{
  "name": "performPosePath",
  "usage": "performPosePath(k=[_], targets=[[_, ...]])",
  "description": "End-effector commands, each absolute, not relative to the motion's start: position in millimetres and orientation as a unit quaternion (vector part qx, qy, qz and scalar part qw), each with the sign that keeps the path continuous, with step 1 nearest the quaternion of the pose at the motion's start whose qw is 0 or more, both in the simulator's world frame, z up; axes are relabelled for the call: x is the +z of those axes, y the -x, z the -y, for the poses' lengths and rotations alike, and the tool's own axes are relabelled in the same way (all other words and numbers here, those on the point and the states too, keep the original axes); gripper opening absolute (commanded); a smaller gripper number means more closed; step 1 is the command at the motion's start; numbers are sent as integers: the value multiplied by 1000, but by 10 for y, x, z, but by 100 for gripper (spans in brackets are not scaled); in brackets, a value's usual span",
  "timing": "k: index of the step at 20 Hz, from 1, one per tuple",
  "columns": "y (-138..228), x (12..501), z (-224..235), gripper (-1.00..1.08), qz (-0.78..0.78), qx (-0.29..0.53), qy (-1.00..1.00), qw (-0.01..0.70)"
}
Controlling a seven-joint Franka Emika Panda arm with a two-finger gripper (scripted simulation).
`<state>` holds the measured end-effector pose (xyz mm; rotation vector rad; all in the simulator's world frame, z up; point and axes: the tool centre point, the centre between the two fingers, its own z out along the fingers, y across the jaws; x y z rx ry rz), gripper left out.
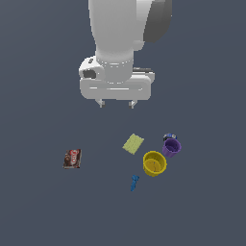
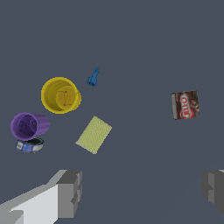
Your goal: Pick up a designated object from a clutter of objects.
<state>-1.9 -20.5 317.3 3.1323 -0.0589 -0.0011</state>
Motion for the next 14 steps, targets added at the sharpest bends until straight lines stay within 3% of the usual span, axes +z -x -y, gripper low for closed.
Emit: performPosePath(k=[1,14], targets=[[19,3173,205,100,19,0,-1000,4],[39,3284,157,100,-1,6,-1000,21]])
